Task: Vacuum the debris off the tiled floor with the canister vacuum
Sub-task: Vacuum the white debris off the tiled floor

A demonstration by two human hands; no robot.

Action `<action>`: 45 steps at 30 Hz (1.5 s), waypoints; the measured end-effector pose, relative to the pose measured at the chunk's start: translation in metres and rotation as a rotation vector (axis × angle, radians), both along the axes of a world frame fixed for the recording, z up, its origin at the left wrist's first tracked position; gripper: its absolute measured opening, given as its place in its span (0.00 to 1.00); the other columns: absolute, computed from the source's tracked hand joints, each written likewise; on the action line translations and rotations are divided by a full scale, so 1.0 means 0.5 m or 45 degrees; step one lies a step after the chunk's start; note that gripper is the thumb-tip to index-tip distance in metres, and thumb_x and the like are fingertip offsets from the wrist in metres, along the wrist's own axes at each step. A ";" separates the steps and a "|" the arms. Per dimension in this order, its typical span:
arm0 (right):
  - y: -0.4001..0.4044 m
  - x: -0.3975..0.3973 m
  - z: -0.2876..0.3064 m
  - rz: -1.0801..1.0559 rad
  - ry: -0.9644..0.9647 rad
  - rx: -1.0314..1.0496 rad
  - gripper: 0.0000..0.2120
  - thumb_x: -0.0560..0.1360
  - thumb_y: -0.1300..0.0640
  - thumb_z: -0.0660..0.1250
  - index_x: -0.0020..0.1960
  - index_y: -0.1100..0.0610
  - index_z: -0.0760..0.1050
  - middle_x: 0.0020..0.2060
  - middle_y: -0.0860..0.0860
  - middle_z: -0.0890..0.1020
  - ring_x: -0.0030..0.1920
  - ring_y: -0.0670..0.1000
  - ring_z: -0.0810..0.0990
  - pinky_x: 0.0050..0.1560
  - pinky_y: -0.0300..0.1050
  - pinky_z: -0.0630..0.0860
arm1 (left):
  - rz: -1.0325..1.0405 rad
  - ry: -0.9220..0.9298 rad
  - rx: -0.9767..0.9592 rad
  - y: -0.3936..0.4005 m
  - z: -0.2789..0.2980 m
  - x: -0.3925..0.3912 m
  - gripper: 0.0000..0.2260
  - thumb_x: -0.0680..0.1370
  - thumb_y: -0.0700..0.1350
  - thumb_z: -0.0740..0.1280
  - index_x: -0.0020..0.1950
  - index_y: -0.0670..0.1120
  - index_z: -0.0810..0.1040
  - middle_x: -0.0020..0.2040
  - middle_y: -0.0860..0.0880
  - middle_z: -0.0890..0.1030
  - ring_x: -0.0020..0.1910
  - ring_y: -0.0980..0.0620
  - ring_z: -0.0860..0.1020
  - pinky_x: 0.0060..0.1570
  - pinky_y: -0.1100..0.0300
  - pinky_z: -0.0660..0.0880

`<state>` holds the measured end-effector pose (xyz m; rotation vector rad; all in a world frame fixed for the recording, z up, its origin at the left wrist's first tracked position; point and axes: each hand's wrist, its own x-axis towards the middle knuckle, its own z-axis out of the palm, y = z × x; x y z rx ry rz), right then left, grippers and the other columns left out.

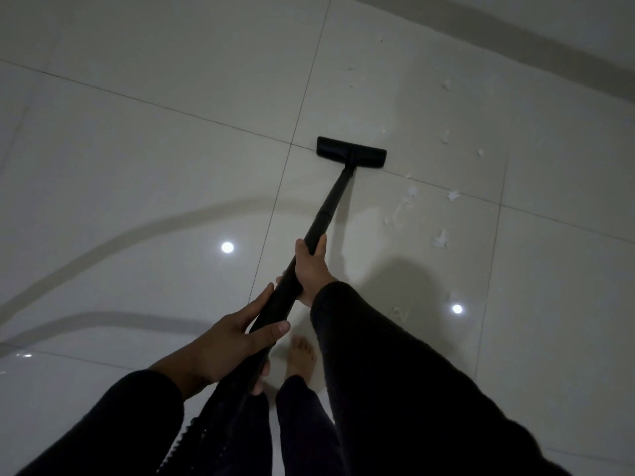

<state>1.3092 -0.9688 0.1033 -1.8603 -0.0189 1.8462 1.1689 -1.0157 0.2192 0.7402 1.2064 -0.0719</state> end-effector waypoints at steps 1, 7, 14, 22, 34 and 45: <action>0.016 0.002 -0.001 -0.005 0.002 0.001 0.32 0.82 0.47 0.57 0.76 0.33 0.40 0.49 0.55 0.74 0.36 0.52 0.76 0.49 0.55 0.80 | 0.002 -0.013 -0.004 0.016 -0.002 0.001 0.34 0.76 0.51 0.65 0.73 0.67 0.48 0.30 0.43 0.80 0.27 0.46 0.78 0.30 0.58 0.78; 0.143 0.013 -0.019 -0.008 -0.030 0.025 0.33 0.82 0.47 0.57 0.76 0.33 0.39 0.49 0.55 0.74 0.36 0.52 0.76 0.48 0.55 0.79 | -0.016 -0.085 0.045 0.144 -0.011 0.016 0.29 0.78 0.47 0.63 0.67 0.70 0.49 0.32 0.43 0.79 0.24 0.50 0.77 0.28 0.59 0.78; 0.294 0.006 -0.008 -0.098 -0.045 0.011 0.33 0.82 0.48 0.58 0.76 0.34 0.40 0.56 0.57 0.72 0.36 0.53 0.75 0.32 0.45 0.78 | -0.043 -0.109 0.002 0.310 -0.016 0.002 0.31 0.78 0.49 0.64 0.67 0.70 0.48 0.30 0.45 0.80 0.25 0.50 0.78 0.29 0.59 0.77; 0.443 0.020 0.002 -0.103 -0.054 -0.004 0.33 0.82 0.48 0.58 0.76 0.35 0.40 0.63 0.59 0.72 0.40 0.53 0.76 0.29 0.44 0.77 | -0.048 -0.099 -0.027 0.461 -0.027 0.007 0.33 0.77 0.49 0.65 0.74 0.66 0.48 0.29 0.44 0.80 0.25 0.48 0.77 0.29 0.58 0.77; 0.666 0.138 -0.022 -0.057 -0.098 0.000 0.34 0.82 0.48 0.58 0.76 0.33 0.39 0.56 0.54 0.71 0.41 0.55 0.78 0.38 0.50 0.79 | -0.007 -0.056 -0.052 0.675 -0.058 0.126 0.33 0.77 0.50 0.65 0.74 0.65 0.48 0.29 0.44 0.80 0.26 0.49 0.78 0.29 0.58 0.77; 0.840 0.257 -0.021 -0.005 -0.118 -0.018 0.33 0.81 0.47 0.58 0.75 0.33 0.39 0.58 0.52 0.70 0.51 0.58 0.78 0.51 0.56 0.80 | 0.026 -0.063 -0.024 0.839 -0.054 0.255 0.32 0.77 0.50 0.65 0.74 0.64 0.50 0.31 0.41 0.79 0.25 0.49 0.77 0.29 0.57 0.77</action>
